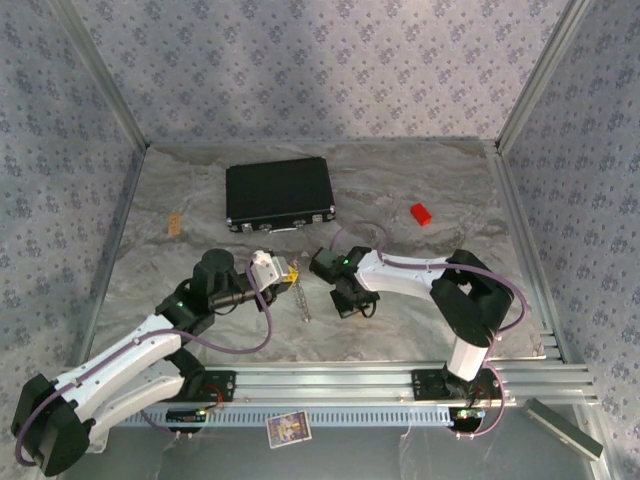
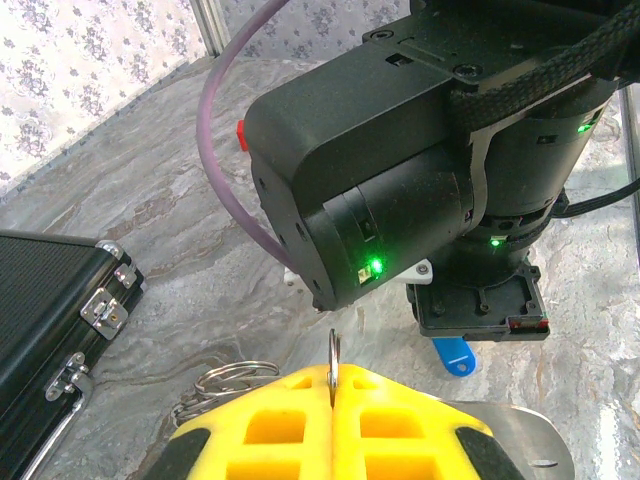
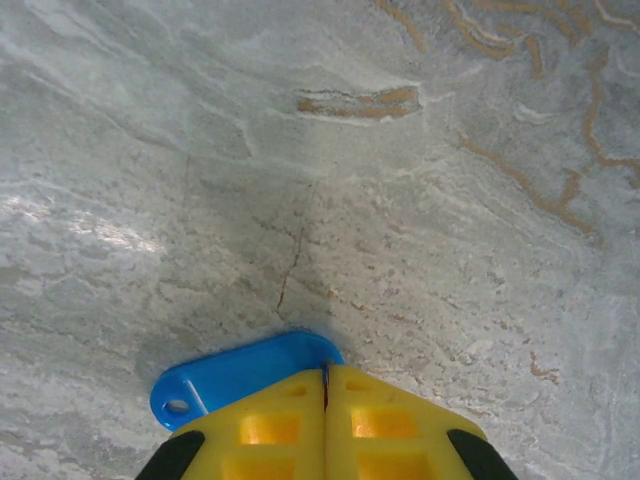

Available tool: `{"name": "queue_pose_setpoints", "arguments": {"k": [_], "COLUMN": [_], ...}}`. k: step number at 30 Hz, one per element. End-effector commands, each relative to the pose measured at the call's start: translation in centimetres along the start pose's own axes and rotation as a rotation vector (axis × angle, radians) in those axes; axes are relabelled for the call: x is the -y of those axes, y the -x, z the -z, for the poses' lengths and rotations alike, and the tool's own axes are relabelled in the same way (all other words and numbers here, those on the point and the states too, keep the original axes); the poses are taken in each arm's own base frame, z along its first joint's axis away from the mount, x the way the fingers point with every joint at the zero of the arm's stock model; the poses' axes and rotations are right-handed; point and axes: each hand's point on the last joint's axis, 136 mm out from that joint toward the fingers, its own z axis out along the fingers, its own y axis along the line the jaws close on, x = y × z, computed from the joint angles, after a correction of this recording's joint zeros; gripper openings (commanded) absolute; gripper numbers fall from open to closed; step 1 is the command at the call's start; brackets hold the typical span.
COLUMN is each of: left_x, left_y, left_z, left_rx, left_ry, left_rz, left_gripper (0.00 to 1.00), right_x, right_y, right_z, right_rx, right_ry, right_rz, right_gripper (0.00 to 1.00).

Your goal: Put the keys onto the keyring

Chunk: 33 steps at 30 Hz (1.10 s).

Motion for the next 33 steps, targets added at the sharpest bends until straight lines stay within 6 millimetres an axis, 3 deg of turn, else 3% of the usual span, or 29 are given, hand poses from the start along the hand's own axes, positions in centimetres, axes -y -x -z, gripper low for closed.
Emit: {"name": "queue_pose_setpoints", "arguments": {"k": [1, 8, 21, 25, 31, 33], "left_x": [-0.2, -0.3, -0.8, -0.8, -0.6, -0.4], "left_y": [2.8, 2.9, 3.6, 3.8, 3.8, 4.0], "left_z": [0.6, 0.7, 1.2, 1.4, 1.1, 1.1], "left_rx": [0.071, 0.071, 0.059, 0.062, 0.056, 0.054], "left_ry": [0.004, 0.01, 0.035, 0.037, 0.021, 0.004], "left_rz": [-0.048, -0.047, -0.029, -0.023, -0.011, -0.005], "left_gripper": [0.0, 0.0, 0.0, 0.0, 0.0, 0.0], "right_x": [0.5, 0.9, -0.2, 0.3, -1.6, -1.1], "right_y": [0.0, 0.7, 4.7, 4.8, 4.7, 5.1], "right_z": [0.3, 2.3, 12.3, 13.1, 14.4, 14.4], "right_rx": [-0.013, 0.057, 0.552, 0.62, 0.681, 0.714], "right_ry": [-0.025, -0.017, 0.251, 0.249, 0.371, 0.352], "right_rz": [0.001, -0.005, 0.08, 0.104, 0.184, 0.162], "right_gripper": [0.03, 0.0, 0.0, 0.0, 0.0, 0.0]}}
